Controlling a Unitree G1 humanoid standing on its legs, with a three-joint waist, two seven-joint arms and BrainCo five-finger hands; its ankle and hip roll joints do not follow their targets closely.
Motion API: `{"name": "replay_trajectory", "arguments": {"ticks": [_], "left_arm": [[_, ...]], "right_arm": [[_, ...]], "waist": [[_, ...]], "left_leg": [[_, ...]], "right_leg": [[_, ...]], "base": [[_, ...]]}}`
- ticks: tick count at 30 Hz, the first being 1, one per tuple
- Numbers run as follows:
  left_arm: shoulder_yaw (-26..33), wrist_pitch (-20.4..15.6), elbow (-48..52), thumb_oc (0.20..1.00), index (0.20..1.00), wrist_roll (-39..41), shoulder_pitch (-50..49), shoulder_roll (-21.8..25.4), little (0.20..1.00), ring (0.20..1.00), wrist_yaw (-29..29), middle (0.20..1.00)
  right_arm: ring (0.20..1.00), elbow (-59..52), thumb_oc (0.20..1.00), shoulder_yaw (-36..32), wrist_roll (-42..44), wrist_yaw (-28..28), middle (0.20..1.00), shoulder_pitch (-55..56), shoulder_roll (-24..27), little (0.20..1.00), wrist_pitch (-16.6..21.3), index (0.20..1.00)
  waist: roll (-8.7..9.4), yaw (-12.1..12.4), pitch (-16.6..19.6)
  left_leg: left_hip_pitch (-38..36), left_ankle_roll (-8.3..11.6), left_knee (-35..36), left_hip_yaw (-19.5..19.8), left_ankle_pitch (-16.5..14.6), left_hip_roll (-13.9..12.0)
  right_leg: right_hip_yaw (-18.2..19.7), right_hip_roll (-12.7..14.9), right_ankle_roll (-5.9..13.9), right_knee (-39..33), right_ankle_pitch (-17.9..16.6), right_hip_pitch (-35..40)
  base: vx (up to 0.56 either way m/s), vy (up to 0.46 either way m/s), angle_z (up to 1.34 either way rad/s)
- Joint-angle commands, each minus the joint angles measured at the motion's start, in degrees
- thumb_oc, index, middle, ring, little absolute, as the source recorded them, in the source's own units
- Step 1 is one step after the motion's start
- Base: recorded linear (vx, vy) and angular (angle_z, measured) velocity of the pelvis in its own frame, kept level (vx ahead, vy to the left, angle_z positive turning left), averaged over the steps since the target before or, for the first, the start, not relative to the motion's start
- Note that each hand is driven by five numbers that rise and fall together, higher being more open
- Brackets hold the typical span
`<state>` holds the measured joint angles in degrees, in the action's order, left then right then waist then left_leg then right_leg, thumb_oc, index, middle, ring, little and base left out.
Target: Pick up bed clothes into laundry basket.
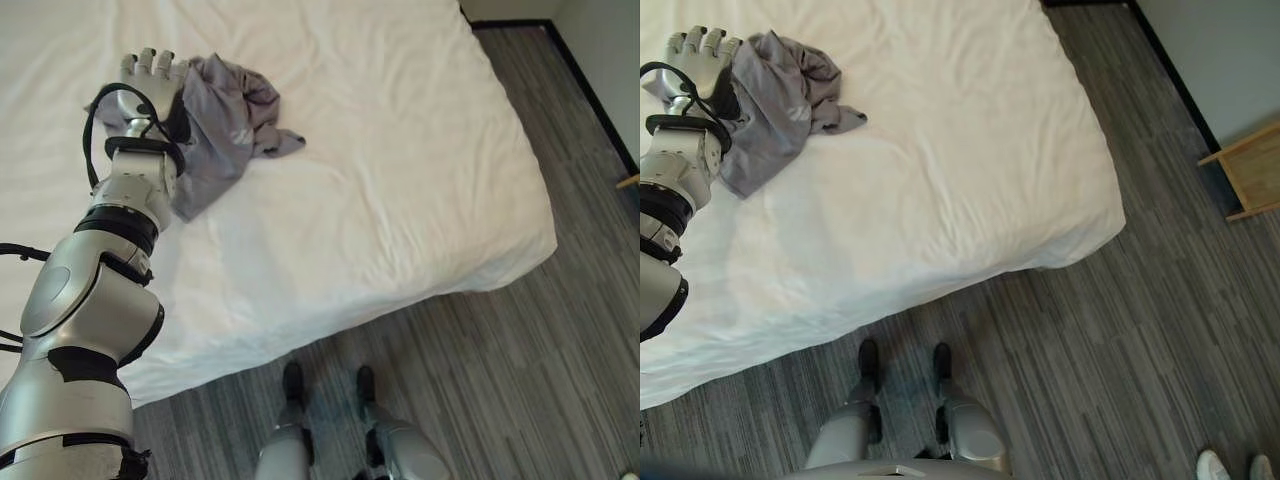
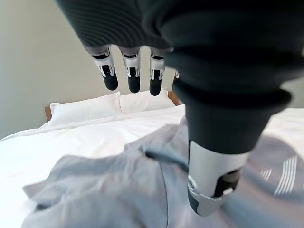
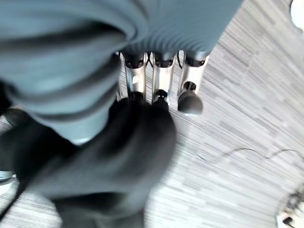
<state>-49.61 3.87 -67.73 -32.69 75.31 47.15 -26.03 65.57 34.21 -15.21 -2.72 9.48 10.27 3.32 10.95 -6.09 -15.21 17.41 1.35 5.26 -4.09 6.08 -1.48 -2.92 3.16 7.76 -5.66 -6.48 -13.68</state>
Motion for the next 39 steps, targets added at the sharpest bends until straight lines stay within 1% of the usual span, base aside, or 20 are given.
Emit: {"name": "replay_trajectory", "arguments": {"ticks": [1, 7, 8, 9, 10, 12, 15, 19, 20, 21, 23, 26, 28, 30, 31, 34, 36, 37, 38, 39], "left_arm": [[0.7, -0.1, -2.3, 1.0, 1.0, 0.9, 7.1, 0.3, 1.0, 1.0, -1.4, 1.0], [1.7, -1.3, -1.6, 1.0, 1.0, 5.6, 8.0, 1.3, 1.0, 1.0, -2.3, 1.0], [2.1, -1.4, -0.6, 0.332, 0.332, 7.3, 7.3, -0.2, 0.332, 0.332, -2.9, 0.332], [3.2, -1.8, 0.8, 0.2, 0.2, 7.6, 6.2, -1.9, 0.2, 0.2, -3.9, 0.2], [3.3, -1.8, 0.9, 0.2, 0.2, 7.6, 6.1, -1.8, 0.2, 0.2, -3.9, 0.2], [6.5, -1.5, 2.4, 0.2, 0.2, 9.1, 2.4, -4.9, 0.2, 0.2, -4.8, 0.2], [7.6, -2.1, 2.5, 0.2, 0.2, 11.0, 1.8, -4.9, 0.2, 0.2, -5.2, 0.2], [9.3, -1.8, 4.7, 0.2, 0.2, 14.3, 3.9, -1.7, 0.2, 0.2, -7.8, 0.2], [11.4, -2.1, 12.8, 0.2, 0.2, 17.5, 5.5, 1.0, 0.2, 0.2, -11.5, 0.2], [11.5, -2.0, 13.0, 0.2, 0.2, 17.5, 5.4, 1.1, 0.2, 0.2, -11.4, 0.2], [15.6, -2.4, 22.1, 0.2, 0.2, 19.6, 4.2, 2.2, 0.2, 0.2, -14.6, 0.2], [21.0, -3.9, 30.7, 0.2, 0.2, 23.6, 0.7, 0.7, 0.2, 0.2, -16.6, 0.2], [27.0, -8.5, 42.7, 0.2, 0.2, 30.5, -4.3, -3.2, 0.2, 0.2, -17.2, 0.2], [28.9, -8.9, 46.9, 0.2, 0.2, 31.1, -7.5, -4.6, 0.2, 0.2, -16.7, 0.2], [31.4, -10.4, 54.9, 0.2, 0.2, 31.5, -13.6, -7.2, 0.2, 0.2, -14.9, 0.2], [32.9, -11.3, 62.8, 0.2, 0.2, 30.3, -23.8, -11.3, 0.2, 0.2, -11.1, 0.2], [32.7, -11.9, 64.0, 0.2, 0.2, 29.8, -29.3, -14.3, 0.2, 0.2, -8.6, 0.2], [32.9, -11.9, 64.2, 0.2, 0.2, 29.7, -29.5, -14.5, 0.2, 0.2, -8.5, 0.2], [33.0, -11.6, 64.1, 0.2, 0.2, 28.9, -31.5, -15.8, 0.2, 0.2, -8.1, 0.2], [33.4, -12.6, 62.4, 0.2, 0.2, 30.5, -38.0, -21.2, 0.2, 0.2, -6.0, 0.2]], "right_arm": [[0.2, -1.1, 0.2, -1.1, 1.7, -0.8, 0.2, -1.7, 3.2, 0.2, 0.2, 0.2], [0.2, -1.5, 0.2, -1.4, 3.1, -1.2, 0.2, -1.8, 3.5, 0.2, 0.6, 0.2], [0.2, 0.1, 0.2, -0.7, 3.9, -1.2, 0.2, -6.0, 3.6, 0.2, -0.5, 0.2], [0.2, -0.4, 0.2, 0.8, 2.4, -1.4, 0.2, -5.4, 2.5, 0.2, 0.1, 0.2], [0.2, -0.4, 0.2, 0.8, 2.3, -1.4, 0.2, -5.4, 2.6, 0.2, 0.1, 0.2], [0.2, -2.2, 0.2, 0.9, 2.3, -1.6, 0.2, -1.9, 0.0, 0.2, 1.5, 0.2], [0.2, -1.7, 0.2, 0.2, 2.5, -2.0, 0.2, -1.9, 0.4, 0.2, 0.9, 0.2], [0.2, 0.4, 0.2, -1.6, 2.6, -3.9, 0.2, -3.4, 1.6, 0.2, 0.3, 0.2], [0.2, 1.1, 0.2, -4.8, 3.1, -6.4, 0.2, -4.6, 3.1, 0.2, -0.2, 0.2], [0.2, 1.1, 0.2, -4.8, 3.1, -6.4, 0.2, -4.6, 3.2, 0.2, -0.2, 0.2], [0.2, 1.4, 0.2, -8.3, 4.4, -8.8, 0.2, -8.7, 5.0, 0.2, -0.9, 0.2], [0.2, 1.0, 0.2, -9.8, 5.7, -9.6, 0.2, -12.0, 6.1, 0.2, -1.4, 0.2], [0.2, -0.1, 0.2, -10.6, 5.3, -11.1, 0.2, -13.8, 7.3, 0.2, -2.2, 0.2], [0.2, -0.6, 0.2, -10.5, 4.1, -11.5, 0.2, -13.7, 8.2, 0.2, -2.4, 0.2], [0.2, -1.9, 0.2, -10.1, 2.4, -11.7, 0.2, -15.4, 9.8, 0.2, -3.2, 0.2], [0.2, -4.5, 0.2, -11.3, 2.4, -12.5, 0.2, -19.2, 11.6, 0.2, -3.8, 0.2], [0.2, -7.8, 0.2, -12.2, 2.6, -13.7, 0.2, -22.8, 13.4, 0.2, -3.6, 0.2], [0.2, -8.0, 0.2, -12.1, 2.6, -13.7, 0.2, -22.7, 13.6, 0.2, -3.7, 0.2], [0.2, -10.6, 0.2, -12.5, 2.3, -14.1, 0.2, -23.7, 15.0, 0.2, -3.6, 0.2], [0.2, -21.0, 0.2, -14.2, 1.0, -15.7, 0.2, -28.2, 21.2, 0.2, -3.0, 0.2]], "waist": [[-2.31, 1.4, -1.8], [-1.68, 0.4, -4.2], [-2.79, 0.5, -5.0], [-3.65, 0.1, -5.2], [-3.74, -0.1, -4.9], [-4.7, -1.7, -4.4], [-4.81, -1.1, -4.2], [-5.15, 1.6, -4.2], [-4.77, 5.1, -2.4], [-4.81, 5.2, -2.5], [-4.3, 8.4, -1.2], [-3.51, 11.0, 0.0], [-2.16, 14.2, 2.0], [-1.92, 15.4, 2.4], [-1.31, 17.7, 3.1], [-1.9, 20.7, 3.7], [-3.21, 20.7, 4.3], [-3.45, 20.7, 4.3], [-4.49, 20.4, 4.5], [-7.0, 18.5, 5.1]], "left_leg": [[-0.6, 3.47, -0.3, 0.6, -2.6, -2.4], [4.6, 3.66, -0.3, 2.4, -1.3, -2.5], [7.5, 3.45, -0.3, 3.8, -0.8, -1.7], [8.8, 3.25, -0.3, 4.6, -0.8, -1.2], [9.3, 3.25, -0.3, 4.6, -0.4, -1.2], [10.5, 3.05, -0.3, 4.9, -0.5, -0.7], [8.5, 3.03, -0.3, 4.3, -1.2, -0.8], [6.8, 3.5, -0.3, 1.9, -0.8, -2.9], [4.3, 3.75, -0.3, -2.5, -1.0, -4.9], [4.3, 3.71, -0.3, -2.6, -0.8, -5.0], [3.0, 3.56, -0.3, -5.6, -1.0, -6.3], [1.6, 3.17, -0.3, -8.6, -0.7, -6.6], [0.2, 2.86, -0.3, -12.7, -0.3, -7.3], [-1.0, 2.64, -0.3, -14.3, -0.4, -7.4], [-2.3, 2.24, -0.3, -17.1, 0.1, -7.7], [-4.6, 2.37, -0.3, -21.2, 0.9, -8.6], [-6.7, 3.17, -0.5, -20.6, -0.1, -8.8], [-6.9, 3.29, -0.5, -20.7, -0.1, -8.9], [-7.3, 3.06, -0.3, -22.1, 1.8, -9.4], [-8.4, 4.17, -0.4, -22.4, 3.3, -10.8]], "right_leg": [[-2.3, 5.8, 7.24, 0.7, -1.3, 2.4], [-0.9, 5.6, 7.24, 0.7, -2.2, -2.5], [0.5, 5.6, 7.24, 0.7, -2.1, -4.9], [2.6, 5.3, 7.24, 0.7, -1.5, -5.9], [2.6, 5.3, 7.24, 0.7, -1.8, -6.4], [6.6, 4.7, 6.93, 0.7, -1.0, -7.9], [5.7, 5.0, 6.87, 0.7, -0.9, -5.1], [0.5, 6.6, 6.62, 0.7, -0.3, 1.0], [-4.7, 9.0, 6.8, 1.0, -2.0, 7.0], [-4.5, 9.0, 6.8, 1.0, -2.2, 6.9], [-9.2, 10.6, 7.0, 2.4, -3.0, 10.6], [-11.6, 11.7, 7.18, 3.0, -4.8, 13.4], [-16.4, 11.4, 7.24, 4.6, -5.3, 17.1], [-17.9, 11.2, 7.24, 5.1, -5.0, 18.4], [-21.0, 10.3, 7.24, 6.3, -4.2, 20.2], [-25.3, 9.8, 7.11, 5.4, -1.5, 22.8], [-24.9, 8.9, 6.42, 3.9, 3.6, 23.5], [-24.9, 8.8, 6.25, 4.0, 3.8, 23.6], [-25.4, 8.0, 5.15, 2.7, 5.1, 23.8], [-23.6, 6.6, 4.09, 0.7, 8.3, 24.1]], "base": [[-0.03, 0.018, 0.04], [-0.05, 0.013, 0.14], [-0.03, 0.004, 0.28], [-0.02, 0.0, 0.32], [-0.04, 0.123, 0.69], [-0.04, 0.117, 0.65], [0.01, -0.009, 0.09], [-0.06, -0.023, -0.38], [-0.1, -0.009, -0.86], [-0.11, -0.03, -1.25], [-0.1, -0.024, -1.0], [-0.1, 0.036, -1.07], [-0.15, 0.019, -0.31], [-0.12, -0.011, -1.08], [-0.16, -0.072, -1.25], [-0.1, -0.064, -1.42], [0.03, -0.069, -1.29], [-0.03, -0.05, -0.52], [-0.07, -0.234, -0.26], [-0.07, -0.226, -0.13]]}}
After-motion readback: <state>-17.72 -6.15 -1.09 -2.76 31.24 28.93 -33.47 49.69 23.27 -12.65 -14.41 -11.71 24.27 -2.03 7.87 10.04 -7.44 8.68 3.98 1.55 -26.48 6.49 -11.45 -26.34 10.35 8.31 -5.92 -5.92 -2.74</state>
